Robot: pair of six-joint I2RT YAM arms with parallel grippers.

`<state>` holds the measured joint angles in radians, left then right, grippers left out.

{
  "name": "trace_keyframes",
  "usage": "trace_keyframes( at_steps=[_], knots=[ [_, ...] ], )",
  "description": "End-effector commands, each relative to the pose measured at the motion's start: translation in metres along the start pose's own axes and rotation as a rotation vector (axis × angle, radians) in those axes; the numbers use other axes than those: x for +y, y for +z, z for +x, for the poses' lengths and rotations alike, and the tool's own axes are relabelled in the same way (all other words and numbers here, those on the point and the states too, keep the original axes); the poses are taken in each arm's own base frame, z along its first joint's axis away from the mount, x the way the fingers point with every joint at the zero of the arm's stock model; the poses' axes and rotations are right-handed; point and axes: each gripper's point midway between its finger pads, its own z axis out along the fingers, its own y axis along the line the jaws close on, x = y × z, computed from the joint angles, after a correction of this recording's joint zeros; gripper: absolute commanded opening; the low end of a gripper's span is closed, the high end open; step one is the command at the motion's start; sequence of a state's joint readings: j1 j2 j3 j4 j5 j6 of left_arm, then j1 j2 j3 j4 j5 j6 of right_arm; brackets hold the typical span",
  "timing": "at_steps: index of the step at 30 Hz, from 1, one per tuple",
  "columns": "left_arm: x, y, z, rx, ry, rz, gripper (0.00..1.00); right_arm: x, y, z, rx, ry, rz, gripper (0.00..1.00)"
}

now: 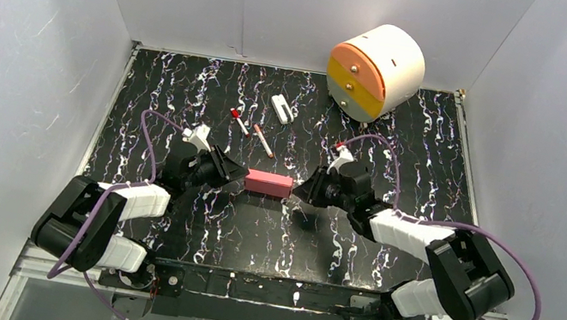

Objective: Fold the paper box

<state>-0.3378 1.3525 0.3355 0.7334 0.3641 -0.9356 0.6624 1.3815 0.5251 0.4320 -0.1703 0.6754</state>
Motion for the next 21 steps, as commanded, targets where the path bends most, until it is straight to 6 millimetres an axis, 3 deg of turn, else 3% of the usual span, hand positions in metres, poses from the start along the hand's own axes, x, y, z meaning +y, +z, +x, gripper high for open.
trace_keyframes(
  at_steps=[1, 6, 14, 21],
  knots=[
    [0.034, -0.004, 0.023, 0.076, -0.005, -0.122, 0.2, -0.012, 0.003, 0.026, 0.105, -0.02, -0.03, 0.28],
    [0.037, -0.004, 0.024, 0.078, -0.004, -0.133, 0.2, -0.009, 0.0, 0.027, 0.112, -0.004, -0.074, 0.28],
    [0.035, -0.003, 0.024, 0.086, -0.003, -0.123, 0.19, 0.023, -0.022, -0.017, -0.004, -0.062, -0.136, 0.48],
    [0.032, -0.004, 0.023, 0.083, -0.003, -0.119, 0.19, 0.032, -0.009, -0.037, -0.038, -0.045, -0.152, 0.49]
  ],
)
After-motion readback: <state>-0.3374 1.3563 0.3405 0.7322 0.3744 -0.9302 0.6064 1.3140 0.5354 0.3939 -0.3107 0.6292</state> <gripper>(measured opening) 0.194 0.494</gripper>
